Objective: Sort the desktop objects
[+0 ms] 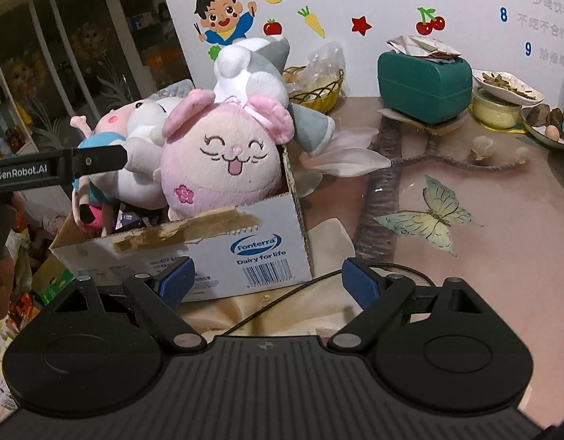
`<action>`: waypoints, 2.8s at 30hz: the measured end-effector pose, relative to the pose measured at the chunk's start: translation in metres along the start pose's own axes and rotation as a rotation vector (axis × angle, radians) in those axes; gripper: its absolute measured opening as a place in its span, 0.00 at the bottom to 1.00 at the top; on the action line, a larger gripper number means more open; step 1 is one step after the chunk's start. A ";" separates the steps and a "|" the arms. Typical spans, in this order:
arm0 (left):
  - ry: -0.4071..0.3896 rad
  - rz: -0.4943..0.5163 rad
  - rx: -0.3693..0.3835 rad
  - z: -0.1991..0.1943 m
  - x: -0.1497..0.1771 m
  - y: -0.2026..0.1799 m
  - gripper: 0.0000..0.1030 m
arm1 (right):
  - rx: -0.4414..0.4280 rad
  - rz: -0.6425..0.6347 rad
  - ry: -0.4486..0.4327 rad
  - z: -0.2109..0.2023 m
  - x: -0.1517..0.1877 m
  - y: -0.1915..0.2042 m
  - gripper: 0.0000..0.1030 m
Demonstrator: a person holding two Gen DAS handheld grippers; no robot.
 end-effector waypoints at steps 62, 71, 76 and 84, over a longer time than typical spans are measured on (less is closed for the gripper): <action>-0.059 -0.016 -0.033 0.032 -0.046 0.024 1.00 | 0.065 -0.126 0.110 0.038 0.015 0.028 1.00; -0.054 -0.003 -0.021 0.039 -0.048 0.019 1.00 | 0.070 -0.120 0.107 0.039 0.012 0.025 1.00; -0.051 0.002 -0.014 0.043 -0.048 0.016 1.00 | 0.072 -0.120 0.112 0.041 0.011 0.023 1.00; -0.055 -0.012 -0.004 0.049 -0.050 0.016 1.00 | 0.078 -0.121 0.128 0.047 0.010 0.019 1.00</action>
Point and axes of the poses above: each gripper's, at about its wrist camera, not at the fingertips, and z roughly the way its jaws point, y to its left, x to its underside, the point moved 8 cm from there along z, roughly the way its jaws point, and after that the axes turned 10 degrees about z, right-handed, at the moved point
